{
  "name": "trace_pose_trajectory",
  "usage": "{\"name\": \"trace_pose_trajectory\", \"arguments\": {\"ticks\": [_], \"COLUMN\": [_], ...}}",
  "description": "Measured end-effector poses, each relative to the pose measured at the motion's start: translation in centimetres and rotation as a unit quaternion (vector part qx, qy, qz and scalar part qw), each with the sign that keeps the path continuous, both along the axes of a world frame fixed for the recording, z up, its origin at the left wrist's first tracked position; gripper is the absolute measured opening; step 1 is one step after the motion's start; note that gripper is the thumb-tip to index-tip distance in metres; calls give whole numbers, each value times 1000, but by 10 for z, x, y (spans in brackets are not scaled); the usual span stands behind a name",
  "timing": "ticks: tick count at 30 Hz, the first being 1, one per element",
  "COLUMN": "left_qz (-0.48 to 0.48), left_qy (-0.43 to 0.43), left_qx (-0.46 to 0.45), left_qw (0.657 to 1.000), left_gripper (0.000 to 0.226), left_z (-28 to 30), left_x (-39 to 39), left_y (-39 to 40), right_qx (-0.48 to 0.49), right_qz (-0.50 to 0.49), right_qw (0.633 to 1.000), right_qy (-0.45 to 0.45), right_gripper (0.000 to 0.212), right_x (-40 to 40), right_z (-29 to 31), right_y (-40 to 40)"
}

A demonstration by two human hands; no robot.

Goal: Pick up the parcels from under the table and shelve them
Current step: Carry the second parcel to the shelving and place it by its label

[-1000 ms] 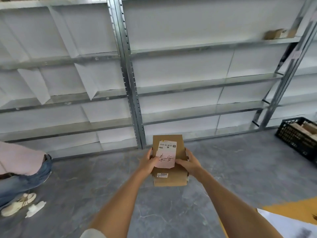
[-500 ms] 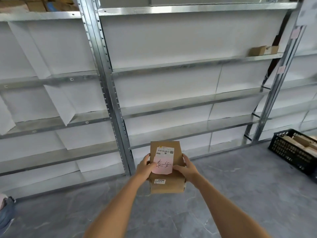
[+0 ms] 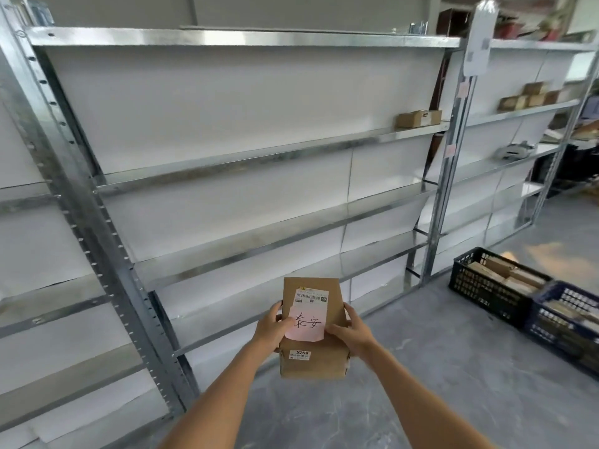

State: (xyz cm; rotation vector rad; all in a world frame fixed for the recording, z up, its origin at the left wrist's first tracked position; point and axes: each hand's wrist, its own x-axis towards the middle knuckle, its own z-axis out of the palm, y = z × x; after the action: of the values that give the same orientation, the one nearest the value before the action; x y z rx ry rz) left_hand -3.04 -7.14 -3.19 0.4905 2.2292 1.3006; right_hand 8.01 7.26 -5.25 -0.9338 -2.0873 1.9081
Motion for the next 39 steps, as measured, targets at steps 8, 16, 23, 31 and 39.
{"name": "trace_pose_trajectory", "arguments": {"ticks": [8,16,23,31,39], "left_qz": [-102,-219,-302,-329,-301], "left_qy": [1,-5,-4,5,-5], "left_qx": [-5,24,21,9,20], "left_qw": [995,975,953,944,953], "left_gripper": [52,53,56,61,51], "left_z": [-6,1,7,3,11], "left_x": [-64,-110,-112,-85,-59], "left_y": [157,335,475,639,784], "right_qx": [3,29,46,27,22], "right_qz": [-101,-213,-283,-330,-203], "right_qw": [995,977,958,943,978], "right_qy": [10,-12,-3,20,27], "right_gripper": [77,83,82,70,114], "right_x": [-35,-53,-37,-7,25], "right_z": [-7,11,18,-3,4], "right_y": [129,273,387,542,693]}}
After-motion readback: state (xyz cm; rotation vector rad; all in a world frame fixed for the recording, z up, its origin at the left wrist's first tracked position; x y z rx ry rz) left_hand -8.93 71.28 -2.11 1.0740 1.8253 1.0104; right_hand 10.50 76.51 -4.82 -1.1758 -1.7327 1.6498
